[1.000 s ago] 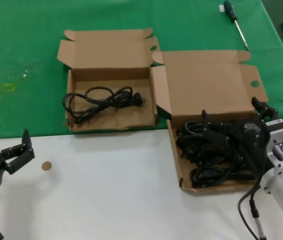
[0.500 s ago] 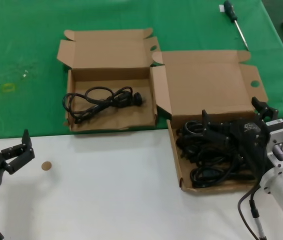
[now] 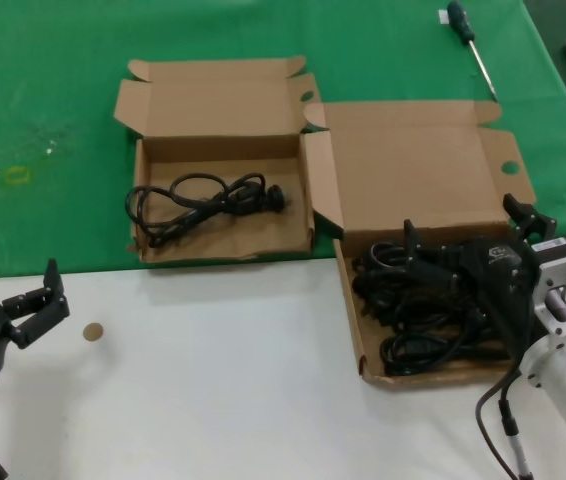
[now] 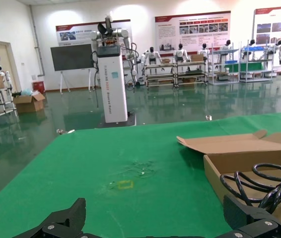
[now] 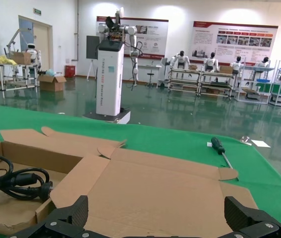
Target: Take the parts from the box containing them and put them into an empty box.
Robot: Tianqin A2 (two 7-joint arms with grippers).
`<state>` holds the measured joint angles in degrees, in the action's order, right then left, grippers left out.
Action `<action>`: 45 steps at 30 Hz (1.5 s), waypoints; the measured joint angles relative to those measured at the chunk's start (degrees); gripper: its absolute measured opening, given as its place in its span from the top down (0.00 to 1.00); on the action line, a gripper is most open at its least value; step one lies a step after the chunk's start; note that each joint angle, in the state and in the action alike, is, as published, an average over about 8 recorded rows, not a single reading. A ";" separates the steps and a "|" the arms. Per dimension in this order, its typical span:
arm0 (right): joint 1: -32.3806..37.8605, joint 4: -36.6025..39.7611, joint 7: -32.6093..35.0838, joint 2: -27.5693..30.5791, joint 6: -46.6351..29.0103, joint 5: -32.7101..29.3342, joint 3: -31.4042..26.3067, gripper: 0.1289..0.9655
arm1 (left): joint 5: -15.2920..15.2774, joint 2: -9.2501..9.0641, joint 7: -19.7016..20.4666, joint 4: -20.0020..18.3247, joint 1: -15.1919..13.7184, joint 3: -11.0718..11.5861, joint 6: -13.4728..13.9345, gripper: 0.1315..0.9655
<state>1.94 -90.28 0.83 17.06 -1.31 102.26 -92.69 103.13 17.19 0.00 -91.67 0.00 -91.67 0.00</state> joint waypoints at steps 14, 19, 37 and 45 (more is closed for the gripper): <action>0.00 0.00 0.00 0.00 0.00 0.00 0.00 0.00 | 0.00 0.00 0.00 0.00 0.00 0.00 0.00 0.00; 0.00 0.00 0.00 0.00 0.00 0.00 0.00 0.00 | 0.00 0.00 0.00 0.00 0.00 0.00 0.00 0.00; 0.00 0.00 0.00 0.00 0.00 0.00 0.00 0.00 | 0.00 0.00 0.00 0.00 0.00 0.00 0.00 0.00; 0.00 0.00 0.00 0.00 0.00 0.00 0.00 0.00 | 0.00 0.00 0.00 0.00 0.00 0.00 0.00 0.00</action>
<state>1.94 -90.28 0.83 17.06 -1.31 102.26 -92.69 103.13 17.19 0.00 -91.67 0.00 -91.67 0.00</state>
